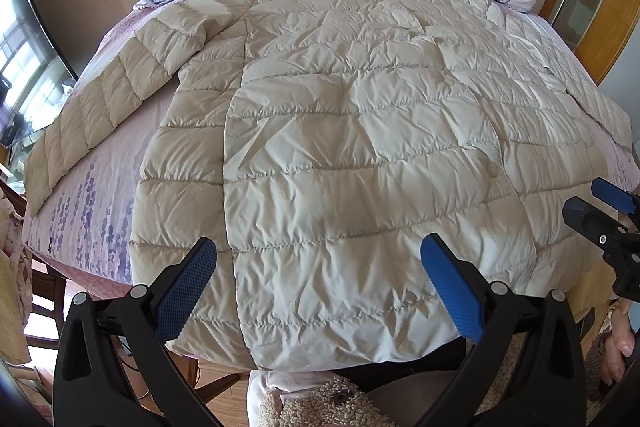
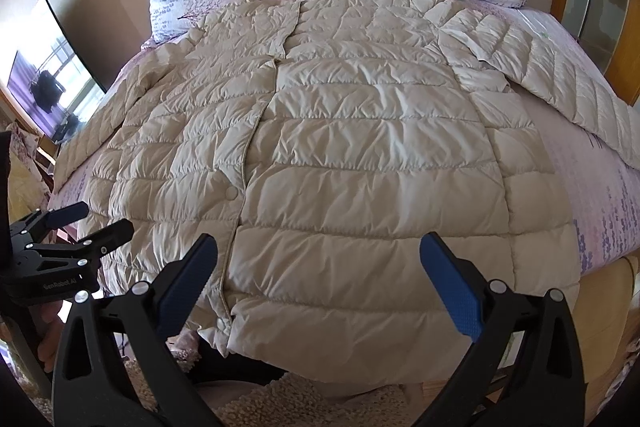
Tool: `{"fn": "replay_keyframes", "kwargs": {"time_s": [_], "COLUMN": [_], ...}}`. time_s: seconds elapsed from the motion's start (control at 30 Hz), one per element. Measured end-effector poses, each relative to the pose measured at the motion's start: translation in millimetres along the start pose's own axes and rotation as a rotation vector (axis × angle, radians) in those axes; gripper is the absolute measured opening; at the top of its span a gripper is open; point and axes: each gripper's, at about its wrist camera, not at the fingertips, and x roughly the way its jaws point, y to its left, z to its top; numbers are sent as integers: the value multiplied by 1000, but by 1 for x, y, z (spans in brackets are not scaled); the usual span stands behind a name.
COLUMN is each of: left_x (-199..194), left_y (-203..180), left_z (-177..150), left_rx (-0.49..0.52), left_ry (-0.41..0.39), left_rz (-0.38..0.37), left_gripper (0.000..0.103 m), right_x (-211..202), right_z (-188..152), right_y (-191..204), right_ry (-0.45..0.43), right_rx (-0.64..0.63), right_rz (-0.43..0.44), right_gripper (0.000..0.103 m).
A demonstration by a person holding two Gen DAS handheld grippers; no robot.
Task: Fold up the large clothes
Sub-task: 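Grasp the jacket sleeve cuff with the right gripper and lift it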
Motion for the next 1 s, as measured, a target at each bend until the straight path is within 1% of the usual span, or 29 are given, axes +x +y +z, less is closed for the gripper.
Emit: {"fn": "replay_keyframes", "kwargs": {"time_s": [0.07,0.13,0.17,0.27,0.33,0.37,0.4,0.47,0.5,0.6,0.63,0.67,0.7,0.73,0.8,0.83,0.87,0.9,0.93,1.0], "left_x": [1,2,2,4,6,7,8,10,11,15,17,19,21,22,26,29,32,33,34,34], "left_y": [-1,3,6,23,32,34,37,38,38,40,41,42,44,47,52,53,52,52,52,53], "left_z": [5,9,11,21,28,30,35,44,48,60,65,69,76,80,92,98,104,109,112,119], "left_rx": [-2,-12,-22,-90,-129,-138,-141,-126,-119,-94,-86,-79,-75,-79,-81,-71,-55,-43,-31,-17], "left_ry": [1,-4,-8,-32,-38,-41,-43,-47,-52,-69,-71,-76,-94,-110,-129,-125,-128,-137,-153,-202], "left_rz": [-9,-52,-82,-215,-267,-280,-286,-273,-272,-253,-239,-228,-216,-215,-231,-224,-207,-199,-200,-212], "left_gripper": [102,102,102,102,102,102,102,102,102,102,102,102,102,102,102,102,102,102,102,102], "right_x": [1,1,0,-3,-5,-6,-7,-10,-13,-18,-21,-22,-24,-25,-24,-22,-20,-19,-17,-15], "right_z": [3,6,9,20,29,33,37,47,51,59,60,58,56,51,43,35,30,23,14,3], "right_y": [-3,-8,-11,-28,-45,-54,-64,-92,-111,-160,-187,-204,-225,-253,-290,-315,-330,-345,-361,-381], "right_ry": [-5,-32,-46,-107,-155,-173,-193,-235,-256,-298,-318,-332,-344,-350,-352,-347,-347,-349,-352,-367], "right_rx": [17,27,31,69,115,140,169,257,318,472,558,614,686,789,914,1008,1063,1119,1184,1263], "right_rz": [11,39,51,65,52,42,31,-9,-31,-63,-73,-83,-95,-112,-120,-124,-118,-108,-101,-108], "right_gripper": [101,101,101,101,101,101,101,101,101,100,99,89,84,74,64,60,53,50,50,47]}}
